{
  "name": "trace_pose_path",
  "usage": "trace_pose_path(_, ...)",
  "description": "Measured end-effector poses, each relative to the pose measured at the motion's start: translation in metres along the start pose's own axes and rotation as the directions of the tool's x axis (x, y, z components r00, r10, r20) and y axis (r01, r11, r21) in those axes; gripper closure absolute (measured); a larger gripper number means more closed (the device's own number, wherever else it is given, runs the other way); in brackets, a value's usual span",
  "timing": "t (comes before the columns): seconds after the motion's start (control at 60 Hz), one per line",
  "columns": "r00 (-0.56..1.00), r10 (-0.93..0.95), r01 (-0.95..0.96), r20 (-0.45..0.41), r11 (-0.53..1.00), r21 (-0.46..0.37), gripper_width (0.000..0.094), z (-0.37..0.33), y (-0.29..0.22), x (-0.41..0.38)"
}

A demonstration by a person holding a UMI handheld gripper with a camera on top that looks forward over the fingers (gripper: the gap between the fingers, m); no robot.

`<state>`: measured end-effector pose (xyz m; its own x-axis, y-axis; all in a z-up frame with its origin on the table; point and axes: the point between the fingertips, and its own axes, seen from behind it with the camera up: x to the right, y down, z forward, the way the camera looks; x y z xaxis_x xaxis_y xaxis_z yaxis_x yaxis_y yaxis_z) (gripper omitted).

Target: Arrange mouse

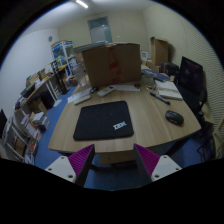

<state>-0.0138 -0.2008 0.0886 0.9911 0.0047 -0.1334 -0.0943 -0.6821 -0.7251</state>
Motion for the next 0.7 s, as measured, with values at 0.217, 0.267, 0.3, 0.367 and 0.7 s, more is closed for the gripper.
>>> trace_pose_path(0.217,0.998,0.040,-0.037,-0.040,0.997,0.071,0.0141,0.005,-0.019,0.058)
trace_pose_path(0.267,0.998,0.022,-0.017,-0.058,0.996,0.084,0.0148,0.007,-0.022,0.080)
trace_pose_path(0.3,0.997,0.002,0.005,-0.073,0.996,0.088,0.0150,0.009,-0.023,0.098)
trace_pose_path(0.367,0.992,-0.044,0.054,-0.117,0.995,0.079,0.0146,0.018,-0.021,0.139)
trace_pose_path(0.7,0.983,-0.112,0.125,-0.145,0.989,0.084,0.0150,0.099,-0.035,0.296)
